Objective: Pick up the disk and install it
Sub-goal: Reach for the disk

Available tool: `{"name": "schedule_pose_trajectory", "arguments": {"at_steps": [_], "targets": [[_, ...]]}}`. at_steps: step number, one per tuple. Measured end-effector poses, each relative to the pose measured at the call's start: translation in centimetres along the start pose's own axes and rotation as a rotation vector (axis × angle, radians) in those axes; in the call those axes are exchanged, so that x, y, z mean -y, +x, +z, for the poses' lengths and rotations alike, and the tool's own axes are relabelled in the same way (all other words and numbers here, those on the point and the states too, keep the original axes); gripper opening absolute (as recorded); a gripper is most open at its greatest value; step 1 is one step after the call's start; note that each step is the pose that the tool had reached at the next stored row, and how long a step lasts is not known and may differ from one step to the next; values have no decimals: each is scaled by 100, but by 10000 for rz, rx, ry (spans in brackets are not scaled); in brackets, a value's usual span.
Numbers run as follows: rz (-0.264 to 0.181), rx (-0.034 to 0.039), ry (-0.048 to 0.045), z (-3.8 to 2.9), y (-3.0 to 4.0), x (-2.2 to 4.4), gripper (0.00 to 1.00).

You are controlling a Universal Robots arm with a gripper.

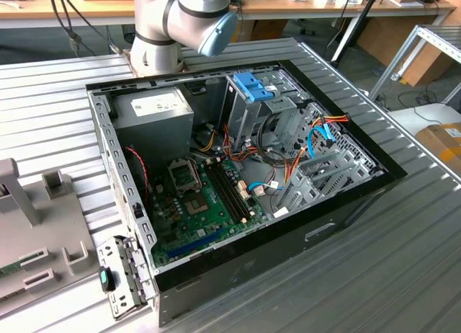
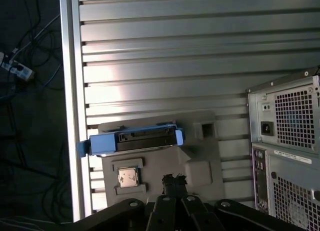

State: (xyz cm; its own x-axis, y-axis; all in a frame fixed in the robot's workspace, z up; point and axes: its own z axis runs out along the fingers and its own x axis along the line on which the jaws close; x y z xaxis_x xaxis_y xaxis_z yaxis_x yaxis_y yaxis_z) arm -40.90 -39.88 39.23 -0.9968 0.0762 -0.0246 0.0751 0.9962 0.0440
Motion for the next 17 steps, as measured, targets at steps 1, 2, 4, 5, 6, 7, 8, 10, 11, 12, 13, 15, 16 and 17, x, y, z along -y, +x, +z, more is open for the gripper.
{"name": "schedule_pose_trajectory", "arguments": {"at_steps": [1,2,4,5,6,7,8,10,11,12,13,15,16,17], "targets": [[0,0,0,0,34,0,11],[0,-1,1,0,56,-2,11],[0,-1,0,2,114,-16,11],[0,-1,0,3,146,-29,11],[-2,0,0,3,148,-30,11],[0,0,0,3,150,-30,11],[0,-1,1,3,152,-31,11],[-1,0,4,3,161,-31,11],[0,0,4,3,161,-31,11],[0,0,4,3,161,-31,11],[0,-1,4,3,162,-31,11],[0,0,4,3,161,-31,11],[0,0,5,3,161,-31,11],[0,-1,5,3,161,-31,11]]}}
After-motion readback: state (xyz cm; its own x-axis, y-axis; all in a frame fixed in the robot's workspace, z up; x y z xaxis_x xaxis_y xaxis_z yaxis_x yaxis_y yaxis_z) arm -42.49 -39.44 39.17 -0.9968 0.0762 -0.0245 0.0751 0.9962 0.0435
